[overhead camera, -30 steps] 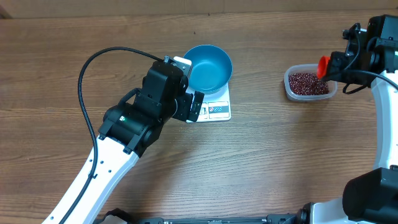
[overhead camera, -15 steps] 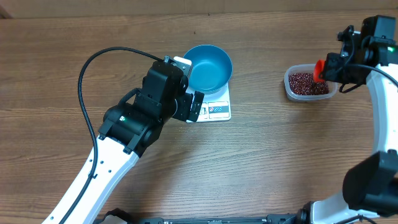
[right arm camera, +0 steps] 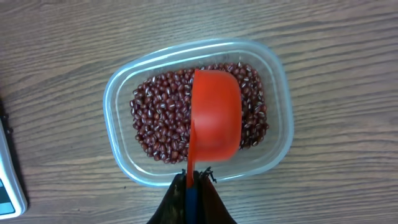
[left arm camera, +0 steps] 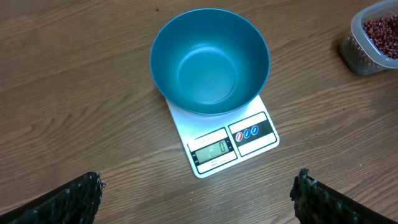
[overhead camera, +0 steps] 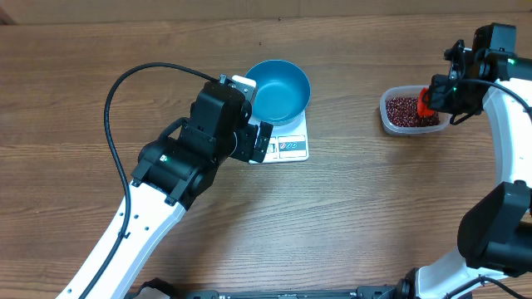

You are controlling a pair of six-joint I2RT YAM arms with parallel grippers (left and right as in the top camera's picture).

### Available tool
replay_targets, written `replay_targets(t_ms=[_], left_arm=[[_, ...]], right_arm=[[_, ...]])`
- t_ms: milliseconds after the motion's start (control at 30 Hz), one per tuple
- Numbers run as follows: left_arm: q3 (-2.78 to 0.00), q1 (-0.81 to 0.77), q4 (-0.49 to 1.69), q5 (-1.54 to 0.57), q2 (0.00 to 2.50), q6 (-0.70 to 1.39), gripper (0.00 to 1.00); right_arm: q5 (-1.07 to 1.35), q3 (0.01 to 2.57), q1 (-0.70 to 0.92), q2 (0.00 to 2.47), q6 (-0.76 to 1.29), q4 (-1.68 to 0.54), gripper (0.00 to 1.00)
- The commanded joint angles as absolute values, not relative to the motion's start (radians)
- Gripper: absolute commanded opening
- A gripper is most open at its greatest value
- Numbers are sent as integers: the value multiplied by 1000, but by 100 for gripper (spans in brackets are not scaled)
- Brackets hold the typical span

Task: Scoop item into bowl and weigh 150g on scale
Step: 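Push the red scoop down into the bean tub with the right gripper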

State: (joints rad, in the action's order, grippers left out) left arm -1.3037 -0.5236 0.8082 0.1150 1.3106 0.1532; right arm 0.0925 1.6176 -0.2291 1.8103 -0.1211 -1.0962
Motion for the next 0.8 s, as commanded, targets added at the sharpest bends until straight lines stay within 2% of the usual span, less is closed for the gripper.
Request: replay_targets(t_ms=[0, 767], left_arm=[[-1324, -522, 807, 107, 1296, 135, 100], [-1324, -522, 807, 107, 1296, 135, 100]], right_arm=[[80, 1636, -231, 1810, -129, -1089, 4], [-6, 1507, -231, 1811, -128, -993, 4]])
